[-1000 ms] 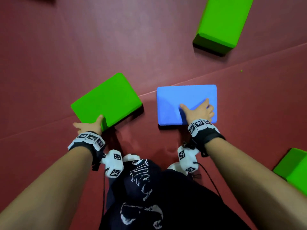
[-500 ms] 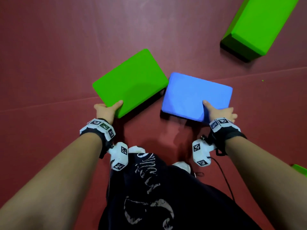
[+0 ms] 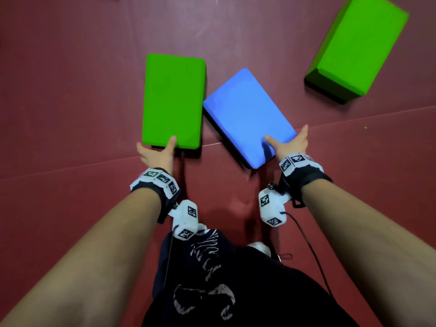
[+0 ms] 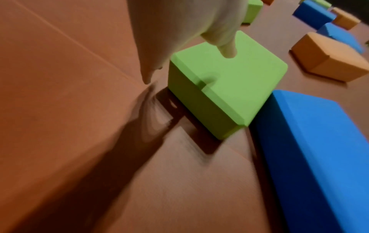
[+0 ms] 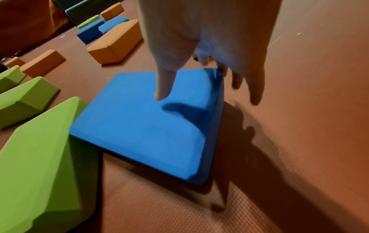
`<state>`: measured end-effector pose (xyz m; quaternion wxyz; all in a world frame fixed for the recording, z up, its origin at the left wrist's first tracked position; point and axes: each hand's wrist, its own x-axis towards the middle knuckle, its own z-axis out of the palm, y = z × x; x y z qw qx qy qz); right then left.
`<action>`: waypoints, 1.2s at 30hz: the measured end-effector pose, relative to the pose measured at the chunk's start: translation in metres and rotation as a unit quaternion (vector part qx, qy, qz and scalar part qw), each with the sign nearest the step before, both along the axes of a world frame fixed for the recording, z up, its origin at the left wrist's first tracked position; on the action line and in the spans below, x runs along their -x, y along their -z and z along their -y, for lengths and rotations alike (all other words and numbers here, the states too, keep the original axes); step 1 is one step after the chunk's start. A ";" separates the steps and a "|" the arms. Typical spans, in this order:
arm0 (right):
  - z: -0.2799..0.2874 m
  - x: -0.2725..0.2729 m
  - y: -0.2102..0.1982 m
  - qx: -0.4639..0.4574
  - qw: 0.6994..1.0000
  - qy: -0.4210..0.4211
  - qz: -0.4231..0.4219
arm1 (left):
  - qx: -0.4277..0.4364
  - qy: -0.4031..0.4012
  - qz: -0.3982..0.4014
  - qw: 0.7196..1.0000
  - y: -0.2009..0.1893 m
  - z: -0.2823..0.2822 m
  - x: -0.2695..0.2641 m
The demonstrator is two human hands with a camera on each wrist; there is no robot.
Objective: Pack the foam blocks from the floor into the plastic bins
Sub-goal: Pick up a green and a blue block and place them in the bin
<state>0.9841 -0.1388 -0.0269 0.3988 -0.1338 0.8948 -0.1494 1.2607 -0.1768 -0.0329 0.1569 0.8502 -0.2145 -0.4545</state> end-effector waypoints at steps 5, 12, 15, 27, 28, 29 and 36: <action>0.018 0.011 0.017 -0.024 0.998 -0.057 0.014 | 0.051 0.075 -0.006 0.996 0.019 0.033 -0.039; 0.004 0.005 0.026 -0.053 0.990 -0.115 0.065 | -0.040 0.080 -0.127 0.988 0.046 0.038 -0.040; -0.004 -0.011 0.030 -0.045 0.988 -0.097 0.113 | -0.029 0.036 -0.186 0.981 0.047 0.026 -0.013; 0.043 -0.026 0.054 0.132 0.975 0.078 0.161 | 0.031 -0.100 -0.256 0.961 0.052 0.049 -0.006; 0.044 -0.026 0.059 0.141 0.974 0.070 0.165 | 0.035 -0.093 -0.258 0.961 0.054 0.059 -0.013; 0.043 -0.026 0.064 0.148 0.974 0.058 0.164 | 0.030 -0.085 -0.260 0.961 0.057 0.066 -0.018; 0.060 -0.046 0.053 0.237 0.951 -0.006 0.201 | 0.013 -0.105 -0.304 0.947 0.064 0.076 -0.007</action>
